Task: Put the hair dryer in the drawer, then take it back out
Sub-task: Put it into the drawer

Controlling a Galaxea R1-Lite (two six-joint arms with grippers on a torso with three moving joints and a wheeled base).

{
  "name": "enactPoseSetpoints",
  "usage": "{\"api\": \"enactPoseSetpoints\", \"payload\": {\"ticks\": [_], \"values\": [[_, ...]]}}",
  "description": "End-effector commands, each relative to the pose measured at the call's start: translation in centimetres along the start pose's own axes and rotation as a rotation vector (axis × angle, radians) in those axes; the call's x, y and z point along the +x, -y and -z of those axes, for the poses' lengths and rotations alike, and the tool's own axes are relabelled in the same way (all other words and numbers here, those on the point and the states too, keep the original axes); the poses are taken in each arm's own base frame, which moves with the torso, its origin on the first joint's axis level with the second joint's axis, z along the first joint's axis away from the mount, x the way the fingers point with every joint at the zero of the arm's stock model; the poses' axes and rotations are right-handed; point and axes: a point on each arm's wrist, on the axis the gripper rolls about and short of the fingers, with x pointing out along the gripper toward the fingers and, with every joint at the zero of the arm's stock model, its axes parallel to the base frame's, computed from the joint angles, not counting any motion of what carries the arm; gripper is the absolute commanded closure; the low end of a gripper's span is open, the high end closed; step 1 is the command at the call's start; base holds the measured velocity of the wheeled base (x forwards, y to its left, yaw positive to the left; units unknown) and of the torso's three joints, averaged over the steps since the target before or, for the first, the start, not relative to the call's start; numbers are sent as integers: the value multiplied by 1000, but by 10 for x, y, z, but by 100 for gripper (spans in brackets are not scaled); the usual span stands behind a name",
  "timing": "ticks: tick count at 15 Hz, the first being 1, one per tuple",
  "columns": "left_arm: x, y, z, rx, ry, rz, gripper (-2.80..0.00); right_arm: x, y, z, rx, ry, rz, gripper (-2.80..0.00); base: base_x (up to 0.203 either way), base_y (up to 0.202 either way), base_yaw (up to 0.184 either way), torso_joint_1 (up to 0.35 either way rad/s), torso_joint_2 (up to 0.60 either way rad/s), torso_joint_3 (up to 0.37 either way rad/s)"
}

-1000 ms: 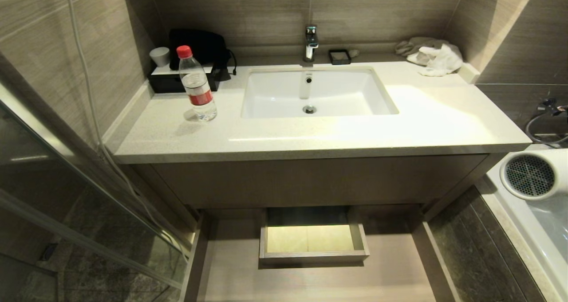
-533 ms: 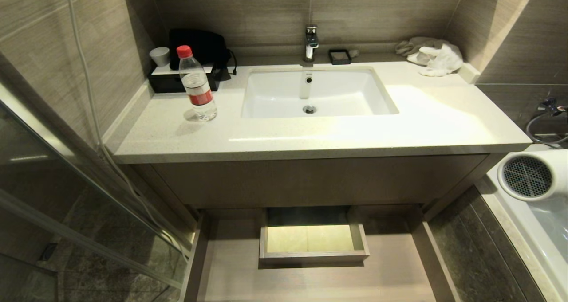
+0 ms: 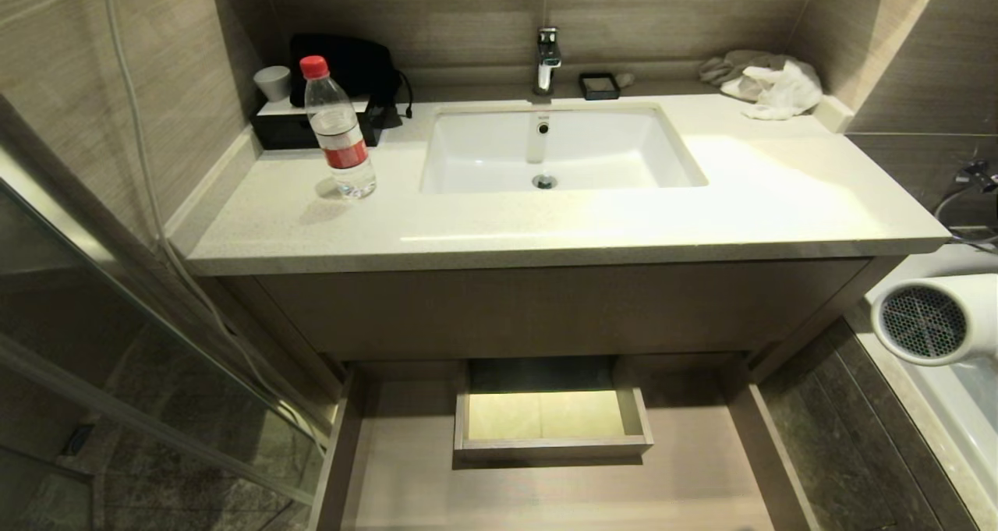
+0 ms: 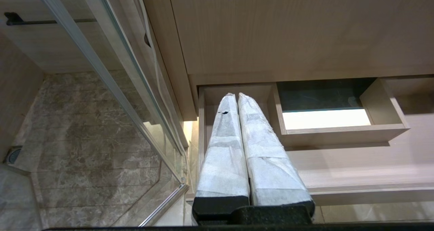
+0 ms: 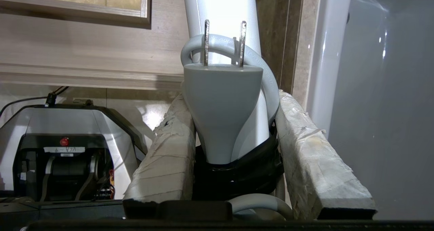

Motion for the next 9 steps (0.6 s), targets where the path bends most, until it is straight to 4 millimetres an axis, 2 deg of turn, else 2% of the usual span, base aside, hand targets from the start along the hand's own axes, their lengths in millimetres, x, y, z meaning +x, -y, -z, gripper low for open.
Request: {"api": "enactPoseSetpoints", "payload": {"ticks": [1,6,9], "values": [[0,0,0,0,0,0,0,0,-1,3,-2,-4,-2,0,0,0,0,-146,356,204],[0,0,0,0,0,0,0,-3,-3,10,-3,-3,-2,0,0,0,0,-151,368,217],[0,0,0,0,0,0,0,-3,-4,12,-6,-2,-2,0,0,0,0,-185,484,290]]}}
